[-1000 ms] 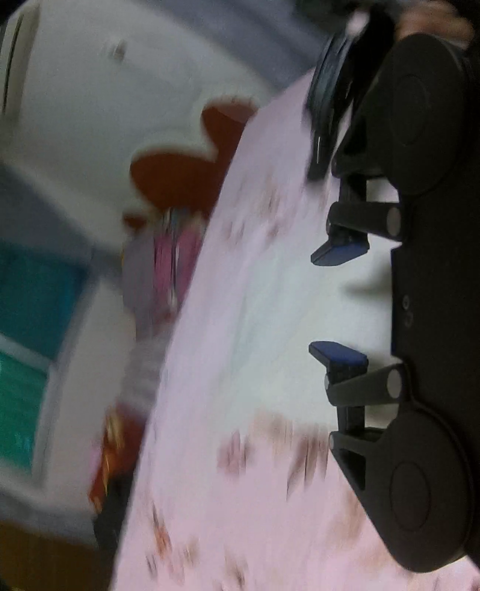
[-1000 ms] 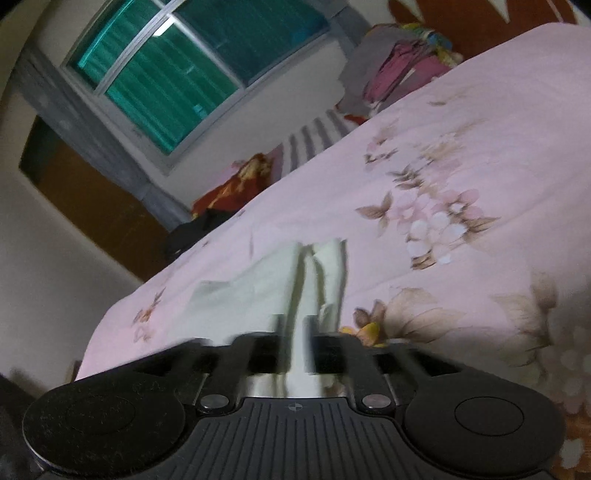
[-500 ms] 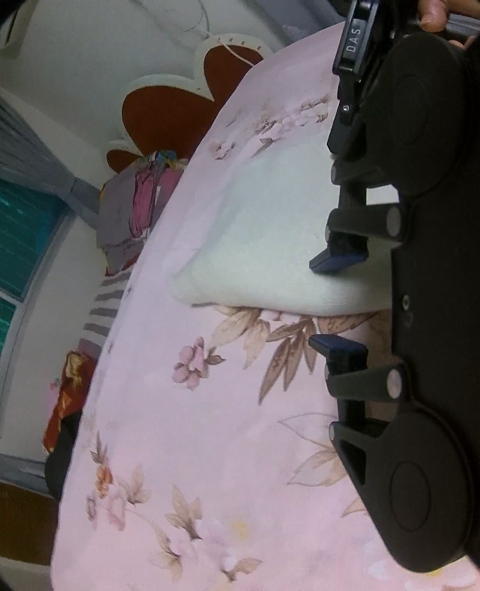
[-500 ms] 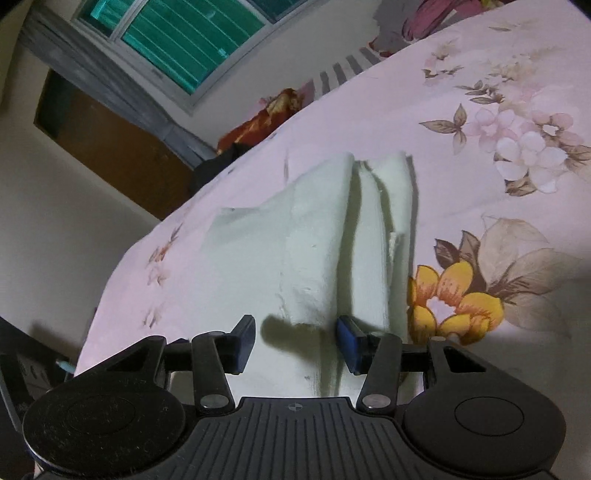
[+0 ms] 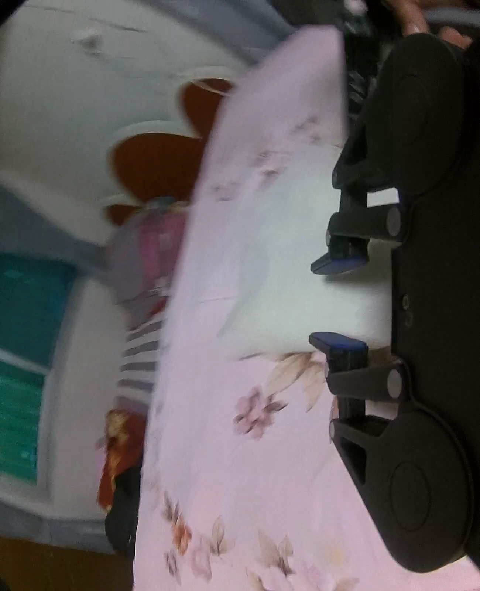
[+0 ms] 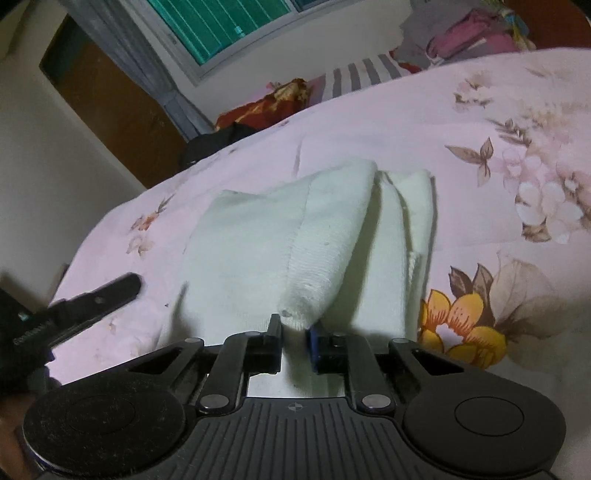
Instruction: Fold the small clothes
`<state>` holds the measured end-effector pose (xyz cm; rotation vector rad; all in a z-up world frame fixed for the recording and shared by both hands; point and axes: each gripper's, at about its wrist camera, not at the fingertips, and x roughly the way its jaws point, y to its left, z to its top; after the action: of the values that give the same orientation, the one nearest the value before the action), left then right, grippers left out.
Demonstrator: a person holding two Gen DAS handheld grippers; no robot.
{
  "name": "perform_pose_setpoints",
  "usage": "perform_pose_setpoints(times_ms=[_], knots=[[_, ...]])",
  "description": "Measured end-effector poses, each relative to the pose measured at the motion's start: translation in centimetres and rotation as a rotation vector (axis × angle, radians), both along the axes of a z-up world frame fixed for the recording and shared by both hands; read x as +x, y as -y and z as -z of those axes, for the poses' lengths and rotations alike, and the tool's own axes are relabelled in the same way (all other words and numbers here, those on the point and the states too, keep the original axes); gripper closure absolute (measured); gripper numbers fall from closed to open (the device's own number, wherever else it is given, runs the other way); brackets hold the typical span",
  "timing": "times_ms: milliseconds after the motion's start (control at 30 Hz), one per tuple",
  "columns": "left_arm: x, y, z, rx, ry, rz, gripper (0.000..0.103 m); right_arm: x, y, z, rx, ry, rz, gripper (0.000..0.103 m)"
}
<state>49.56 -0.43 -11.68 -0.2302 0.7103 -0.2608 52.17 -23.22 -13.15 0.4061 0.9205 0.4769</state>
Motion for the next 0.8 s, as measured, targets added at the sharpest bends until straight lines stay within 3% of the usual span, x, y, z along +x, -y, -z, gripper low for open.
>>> perform_pose_setpoints(times_ms=[100,167,267,333,467,533,600,667,700,733,767,800], knots=[[-0.2,1.0,-0.6,-0.045,0.03,0.054,0.074,-0.7,0.6,-1.1,-0.002,0.033,0.027,0.092],[0.3,1.9,-0.1,-0.019,-0.015,0.077,0.074,-1.5,1.8,-1.7,0.001,0.044,0.043,0.093],[0.6,2.6,0.6,-0.014,-0.043,0.079,0.074,-1.5,2.8,0.4,-0.037,-0.019,0.065,0.095],[0.6,2.4,0.6,-0.012,-0.05,0.076,0.074,-1.9,3.4,0.2,0.002,-0.009,0.082,0.096],[0.7,2.4,0.3,-0.022,-0.037,0.083,0.074,-2.5,3.1,-0.8,-0.027,0.029,0.072,0.097],[1.5,2.9,1.4,0.007,-0.076,0.094,0.074,-2.9,3.1,-1.3,-0.044,0.05,0.063,0.097],[1.9,2.8,1.4,-0.002,-0.082,0.108,0.074,-2.2,2.9,0.3,-0.058,0.0,0.041,0.097],[1.8,2.1,0.1,-0.014,-0.032,0.121,0.073,-2.0,3.9,-0.2,-0.005,0.001,0.046,0.096],[1.7,1.6,-0.3,-0.02,0.004,0.108,0.07,-2.0,4.5,-1.0,0.019,0.027,0.057,0.084],[2.0,1.0,-0.6,-0.03,0.023,0.096,0.07,-2.0,5.1,-2.0,0.005,0.072,0.072,0.056],[2.6,0.5,-0.7,-0.041,0.027,0.082,0.07,-1.9,5.4,-2.7,-0.012,0.111,0.082,0.049],[3.3,0.1,-0.7,-0.042,0.029,0.069,0.07,-1.1,6.0,-2.9,-0.009,0.131,0.09,0.049]])
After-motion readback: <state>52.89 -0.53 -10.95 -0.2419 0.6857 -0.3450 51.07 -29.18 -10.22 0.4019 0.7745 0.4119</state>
